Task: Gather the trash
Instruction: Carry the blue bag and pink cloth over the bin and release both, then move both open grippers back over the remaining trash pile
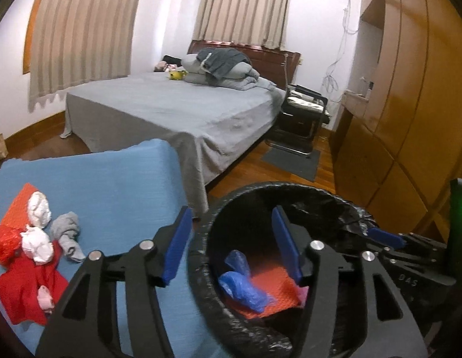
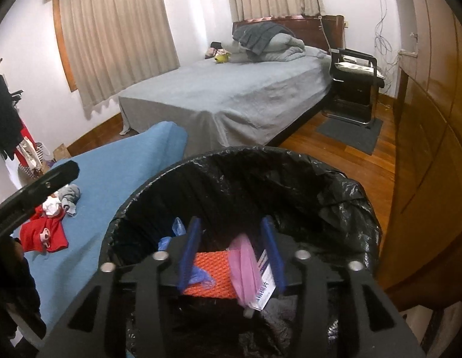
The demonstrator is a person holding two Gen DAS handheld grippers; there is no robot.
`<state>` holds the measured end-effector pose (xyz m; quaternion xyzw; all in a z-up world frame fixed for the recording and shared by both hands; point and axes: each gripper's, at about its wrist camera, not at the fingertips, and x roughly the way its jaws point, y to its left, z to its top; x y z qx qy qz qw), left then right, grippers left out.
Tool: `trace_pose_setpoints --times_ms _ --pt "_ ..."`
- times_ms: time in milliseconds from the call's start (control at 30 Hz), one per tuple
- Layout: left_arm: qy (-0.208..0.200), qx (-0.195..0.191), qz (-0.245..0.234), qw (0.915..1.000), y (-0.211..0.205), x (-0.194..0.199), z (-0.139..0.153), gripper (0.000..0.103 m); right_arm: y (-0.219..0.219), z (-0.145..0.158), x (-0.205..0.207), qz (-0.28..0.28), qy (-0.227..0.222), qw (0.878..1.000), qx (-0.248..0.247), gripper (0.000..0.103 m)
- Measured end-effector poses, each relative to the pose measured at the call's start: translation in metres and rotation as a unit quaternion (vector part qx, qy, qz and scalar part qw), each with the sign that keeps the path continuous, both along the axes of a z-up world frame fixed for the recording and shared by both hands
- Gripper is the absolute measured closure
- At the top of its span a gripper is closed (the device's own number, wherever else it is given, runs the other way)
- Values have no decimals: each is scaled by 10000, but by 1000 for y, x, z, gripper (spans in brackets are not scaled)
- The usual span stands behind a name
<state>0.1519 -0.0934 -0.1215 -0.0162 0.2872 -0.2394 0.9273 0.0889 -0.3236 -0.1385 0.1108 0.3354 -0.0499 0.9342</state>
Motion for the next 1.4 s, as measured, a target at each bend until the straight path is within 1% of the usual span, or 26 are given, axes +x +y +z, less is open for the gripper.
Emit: trace_pose_setpoints --times_ms 33,67,100,133,200,233,300,400,500,733,867,1000,1133,1267,1400 --pt "-19 26 35 10000 3 1 1 42 1 1 0 0 -7 10000 -8 54" --pt "-51 66 82 9999 6 0 2 40 1 1 0 -8 -19 10000 -14 48" --pt "-83 101 128 9998 10 1 4 36 2 3 0 -23 -45 10000 -26 39" --pt "-125 136 202 9996 15 0 5 33 5 5 -1 -20 -87 9999 -48 34" --pt "-182 161 349 9991 25 -2 9 28 12 10 0 0 -183 9997 -147 16" --pt "-229 183 457 9985 32 -3 11 24 15 12 0 17 -220 9996 -182 13" --pt "-311 259 652 9971 45 -5 14 22 25 17 2 96 -297 9993 -220 6" --pt "-372 355 949 9942 71 -8 19 18 42 21 8 268 -356 9988 -198 6" --pt "-408 453 1285 9898 99 -11 21 17 63 23 16 480 -396 9979 -190 6" --pt "-303 613 2067 9760 168 -16 17 17 118 26 37 1004 -474 9937 -152 6" --pt "-229 671 2404 9681 197 -15 12 17 147 24 51 1268 -489 9906 -135 6" --pt "-115 671 2630 9624 221 -9 7 18 178 19 69 1535 -498 9868 -155 6" --pt "-57 737 2780 9577 236 4 0 18 207 14 93 1728 -496 9836 -159 6" --pt "-12 708 2916 9539 248 9 -8 19 234 6 120 1887 -453 9808 -177 7" --pt "39 686 3002 9514 255 18 -13 21 256 -8 142 1995 -343 9790 -235 11"
